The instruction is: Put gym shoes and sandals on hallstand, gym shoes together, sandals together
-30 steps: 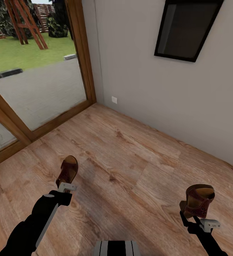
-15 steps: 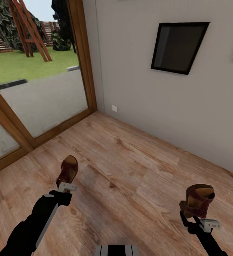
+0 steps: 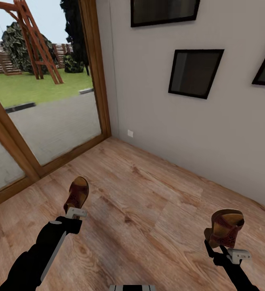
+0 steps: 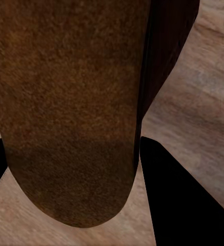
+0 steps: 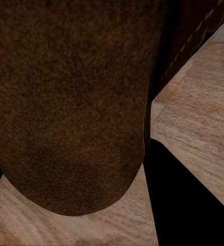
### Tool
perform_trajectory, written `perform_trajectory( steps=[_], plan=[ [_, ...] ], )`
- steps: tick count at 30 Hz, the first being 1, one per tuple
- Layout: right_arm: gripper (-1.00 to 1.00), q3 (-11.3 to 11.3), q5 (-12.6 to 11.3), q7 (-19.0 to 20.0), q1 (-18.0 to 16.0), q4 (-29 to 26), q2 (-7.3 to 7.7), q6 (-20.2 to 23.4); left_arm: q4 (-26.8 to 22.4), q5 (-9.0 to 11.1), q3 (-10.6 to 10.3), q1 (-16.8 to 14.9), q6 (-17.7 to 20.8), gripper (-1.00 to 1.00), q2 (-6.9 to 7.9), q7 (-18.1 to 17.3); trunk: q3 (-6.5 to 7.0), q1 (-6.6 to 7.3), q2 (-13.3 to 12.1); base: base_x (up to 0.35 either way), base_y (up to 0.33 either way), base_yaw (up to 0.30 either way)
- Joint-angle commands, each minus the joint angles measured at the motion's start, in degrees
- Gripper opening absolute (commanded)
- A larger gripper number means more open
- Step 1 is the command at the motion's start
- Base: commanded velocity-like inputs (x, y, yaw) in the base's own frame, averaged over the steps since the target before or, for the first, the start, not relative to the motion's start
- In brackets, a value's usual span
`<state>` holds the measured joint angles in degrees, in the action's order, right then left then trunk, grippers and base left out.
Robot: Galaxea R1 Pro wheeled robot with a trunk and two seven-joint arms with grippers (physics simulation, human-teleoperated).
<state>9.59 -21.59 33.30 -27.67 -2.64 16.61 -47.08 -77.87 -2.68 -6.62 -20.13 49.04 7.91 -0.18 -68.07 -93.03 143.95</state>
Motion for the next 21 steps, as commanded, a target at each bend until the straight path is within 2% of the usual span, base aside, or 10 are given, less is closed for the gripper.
perform_trajectory(
  steps=[1,13,21],
  plan=[
    [-1.00,-0.01,-0.03,0.01,0.03,0.01,0.00,0.04,0.00,-0.13,-0.02,0.00,0.00,-1.00,0.00,-0.17,0.32,0.02,-0.02,0.000,0.000,0.000],
    [-1.00,-0.01,-0.03,0.01,0.01,0.01,0.00,0.04,0.00,-0.16,-0.05,0.01,0.00,-1.00,0.00,-0.17,4.02,0.33,-0.18,0.000,0.000,0.000],
    [-1.00,-0.01,-0.03,0.01,0.01,0.01,0.00,0.05,0.00,-0.14,-0.05,0.00,0.00,-1.00,-0.01,-0.17,5.91,0.54,-0.29,0.000,0.000,0.000]
  ],
)
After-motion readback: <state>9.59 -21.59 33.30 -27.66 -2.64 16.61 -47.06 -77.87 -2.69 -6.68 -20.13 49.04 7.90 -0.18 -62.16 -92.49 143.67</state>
